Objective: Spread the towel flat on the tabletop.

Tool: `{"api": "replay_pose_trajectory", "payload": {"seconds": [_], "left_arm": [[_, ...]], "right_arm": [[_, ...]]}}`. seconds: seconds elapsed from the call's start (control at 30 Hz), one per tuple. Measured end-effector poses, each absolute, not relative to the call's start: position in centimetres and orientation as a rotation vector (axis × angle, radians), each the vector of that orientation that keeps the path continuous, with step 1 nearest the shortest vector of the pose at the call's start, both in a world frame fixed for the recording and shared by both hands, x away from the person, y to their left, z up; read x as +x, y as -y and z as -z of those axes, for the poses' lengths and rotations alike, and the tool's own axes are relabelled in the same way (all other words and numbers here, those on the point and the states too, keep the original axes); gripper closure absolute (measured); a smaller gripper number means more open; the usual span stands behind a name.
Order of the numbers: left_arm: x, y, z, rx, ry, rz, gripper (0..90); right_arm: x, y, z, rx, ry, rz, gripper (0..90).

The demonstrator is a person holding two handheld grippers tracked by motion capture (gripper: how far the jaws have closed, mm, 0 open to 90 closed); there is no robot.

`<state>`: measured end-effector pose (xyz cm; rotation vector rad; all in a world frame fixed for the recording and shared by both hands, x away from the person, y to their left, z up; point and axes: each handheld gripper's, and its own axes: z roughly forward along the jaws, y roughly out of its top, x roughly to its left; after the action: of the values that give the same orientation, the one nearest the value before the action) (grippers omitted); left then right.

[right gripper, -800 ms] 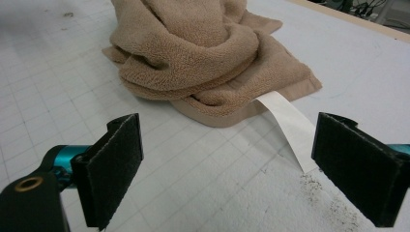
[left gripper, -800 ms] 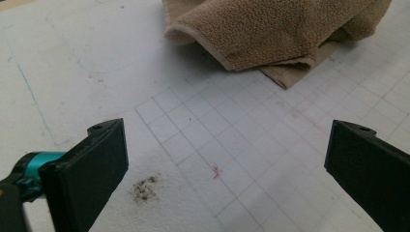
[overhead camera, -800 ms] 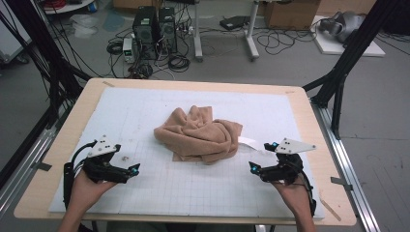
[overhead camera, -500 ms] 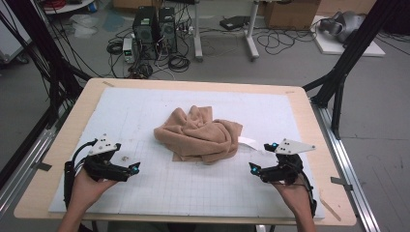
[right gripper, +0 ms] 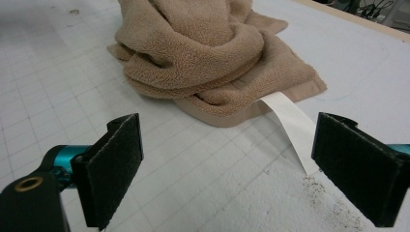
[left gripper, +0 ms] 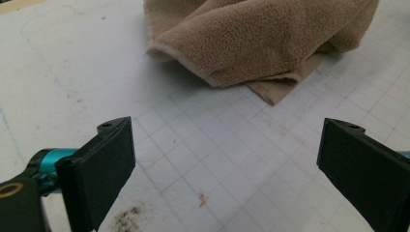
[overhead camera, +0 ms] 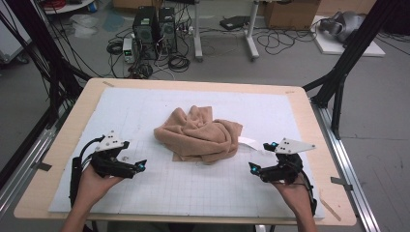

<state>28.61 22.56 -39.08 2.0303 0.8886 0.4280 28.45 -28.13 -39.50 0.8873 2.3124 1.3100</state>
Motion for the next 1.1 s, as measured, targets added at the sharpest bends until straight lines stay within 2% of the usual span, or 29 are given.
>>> {"api": "replay_pose_trajectory", "payload": {"seconds": [0.63, 0.73, 0.83, 0.9, 0.93, 1.07, 1.1], "left_arm": [[33.8, -17.7, 37.3, 2.027, -0.797, -0.403, 19.0], [35.0, -16.6, 37.6, 2.019, -0.791, -0.403, 24.7], [36.0, -15.8, 38.3, 2.041, -0.795, -0.387, 27.9], [36.7, -15.4, 38.9, 2.064, -0.802, -0.376, 28.9], [37.0, -15.2, 39.2, 2.079, -0.803, -0.369, 31.7], [38.3, -14.8, 40.6, 2.127, -0.821, -0.326, 39.9], [38.5, -14.7, 40.9, 2.130, -0.823, -0.316, 39.9]], "right_arm": [[31.9, 25.2, 37.6, 0.840, -2.337, -1.306, 10.2], [32.9, 24.1, 37.0, 0.824, -2.342, -1.304, 10.3], [34.5, 22.4, 36.7, 0.786, -2.378, -1.308, 16.4], [34.7, 22.1, 36.8, 0.786, -2.385, -1.303, 16.6], [35.6, 21.1, 37.3, 0.782, -2.428, -1.298, 22.3], [36.7, 19.8, 38.6, 0.766, -2.495, -1.269, 33.4], [36.7, 19.8, 38.6, 0.766, -2.495, -1.269, 33.4]]}}
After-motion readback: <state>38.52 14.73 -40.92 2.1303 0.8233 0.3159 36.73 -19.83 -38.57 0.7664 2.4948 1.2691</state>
